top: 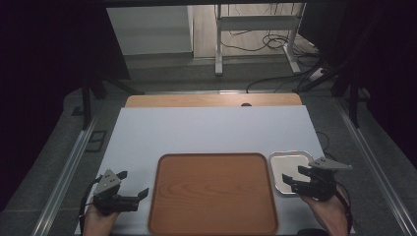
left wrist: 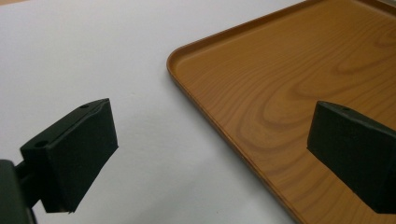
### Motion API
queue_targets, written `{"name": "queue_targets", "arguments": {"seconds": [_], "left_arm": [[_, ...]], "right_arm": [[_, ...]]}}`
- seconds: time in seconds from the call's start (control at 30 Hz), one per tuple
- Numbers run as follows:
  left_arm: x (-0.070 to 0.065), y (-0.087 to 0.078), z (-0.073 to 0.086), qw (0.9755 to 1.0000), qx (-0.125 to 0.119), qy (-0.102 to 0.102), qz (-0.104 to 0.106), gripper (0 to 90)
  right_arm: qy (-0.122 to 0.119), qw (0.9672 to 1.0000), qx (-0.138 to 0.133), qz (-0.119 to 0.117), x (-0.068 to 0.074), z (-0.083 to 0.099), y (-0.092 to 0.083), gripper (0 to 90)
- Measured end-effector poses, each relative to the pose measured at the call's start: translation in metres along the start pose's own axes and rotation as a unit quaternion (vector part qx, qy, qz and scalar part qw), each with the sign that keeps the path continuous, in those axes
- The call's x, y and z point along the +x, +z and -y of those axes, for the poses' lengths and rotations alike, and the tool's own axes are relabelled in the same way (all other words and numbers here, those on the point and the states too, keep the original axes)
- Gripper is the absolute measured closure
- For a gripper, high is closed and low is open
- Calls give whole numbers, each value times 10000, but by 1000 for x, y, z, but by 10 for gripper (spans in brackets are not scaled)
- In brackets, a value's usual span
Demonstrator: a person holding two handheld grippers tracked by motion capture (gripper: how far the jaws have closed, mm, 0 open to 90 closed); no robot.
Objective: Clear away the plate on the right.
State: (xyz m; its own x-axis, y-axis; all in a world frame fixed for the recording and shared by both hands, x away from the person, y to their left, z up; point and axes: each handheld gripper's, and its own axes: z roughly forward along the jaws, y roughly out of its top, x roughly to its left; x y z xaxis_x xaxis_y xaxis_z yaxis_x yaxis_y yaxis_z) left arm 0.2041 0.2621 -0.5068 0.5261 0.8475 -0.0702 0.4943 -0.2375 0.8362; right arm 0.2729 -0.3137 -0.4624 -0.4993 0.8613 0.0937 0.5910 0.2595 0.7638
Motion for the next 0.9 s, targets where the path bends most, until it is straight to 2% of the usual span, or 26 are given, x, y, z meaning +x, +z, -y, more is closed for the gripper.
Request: {"name": "queue_targets", "arguments": {"seconds": [0.17, 0.23, 0.37, 0.63, 0.7, 0.9], "left_arm": [[0, 1, 0, 10000, 8, -27, -18, 12], [0, 1, 0, 10000, 13, -12, -19, 12], [1, 0, 1, 9999, 79, 65, -86, 12], [5, 0, 2, 9999, 64, -46, -126, 13], [3, 1, 2, 9999, 99, -3, -120, 13], [3, 2, 2, 9999, 115, 4, -115, 13]], "right_arm": [[68, 9999, 90, 59, -14, 0, 0, 331], [68, 9999, 111, 74, -17, 0, -1, 336], [206, 9996, 130, 146, -32, -1, -2, 388], [346, 9989, 186, 257, -50, -3, -3, 428], [443, 9982, 201, 342, -58, -3, -2, 434], [536, 9964, 226, 609, -69, -2, -1, 428]]}}
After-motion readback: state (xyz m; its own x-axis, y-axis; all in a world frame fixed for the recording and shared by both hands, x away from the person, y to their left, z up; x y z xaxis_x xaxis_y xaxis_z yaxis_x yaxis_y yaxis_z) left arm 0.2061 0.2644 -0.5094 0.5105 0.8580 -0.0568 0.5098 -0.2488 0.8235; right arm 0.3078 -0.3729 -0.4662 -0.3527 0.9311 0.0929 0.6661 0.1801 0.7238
